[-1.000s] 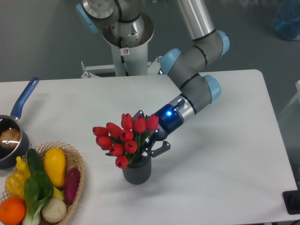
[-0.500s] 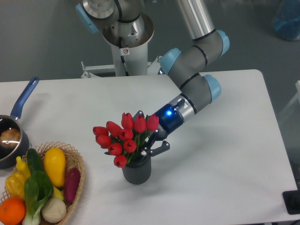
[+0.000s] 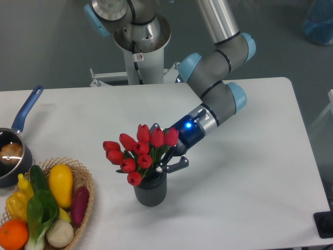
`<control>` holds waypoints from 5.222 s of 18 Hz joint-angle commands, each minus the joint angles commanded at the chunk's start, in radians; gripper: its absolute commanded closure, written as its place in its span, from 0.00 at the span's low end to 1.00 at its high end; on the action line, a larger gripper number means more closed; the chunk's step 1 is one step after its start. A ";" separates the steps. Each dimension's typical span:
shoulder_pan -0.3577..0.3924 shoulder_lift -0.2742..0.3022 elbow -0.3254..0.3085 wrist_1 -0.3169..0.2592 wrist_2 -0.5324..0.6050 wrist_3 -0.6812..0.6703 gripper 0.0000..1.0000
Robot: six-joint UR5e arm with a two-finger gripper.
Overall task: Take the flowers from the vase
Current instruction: 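Close the gripper on the tulip stems, then lift the gripped tulip bouquet up out of the grey vase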
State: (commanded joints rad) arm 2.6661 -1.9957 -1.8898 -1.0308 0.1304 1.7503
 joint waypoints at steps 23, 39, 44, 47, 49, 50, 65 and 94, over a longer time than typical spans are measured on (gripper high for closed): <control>0.020 0.060 0.012 -0.002 -0.060 -0.084 0.53; 0.035 0.132 0.031 -0.003 -0.129 -0.216 0.53; 0.041 0.140 0.051 -0.005 -0.146 -0.264 0.53; 0.049 0.152 0.067 -0.005 -0.146 -0.317 0.53; 0.057 0.169 0.072 -0.005 -0.146 -0.371 0.53; 0.055 0.173 0.072 -0.005 -0.146 -0.377 0.53; 0.052 0.207 0.080 -0.008 -0.213 -0.428 0.53; 0.127 0.190 0.184 0.003 -0.181 -0.526 0.54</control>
State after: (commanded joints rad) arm 2.7934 -1.8055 -1.7058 -1.0278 -0.0506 1.2241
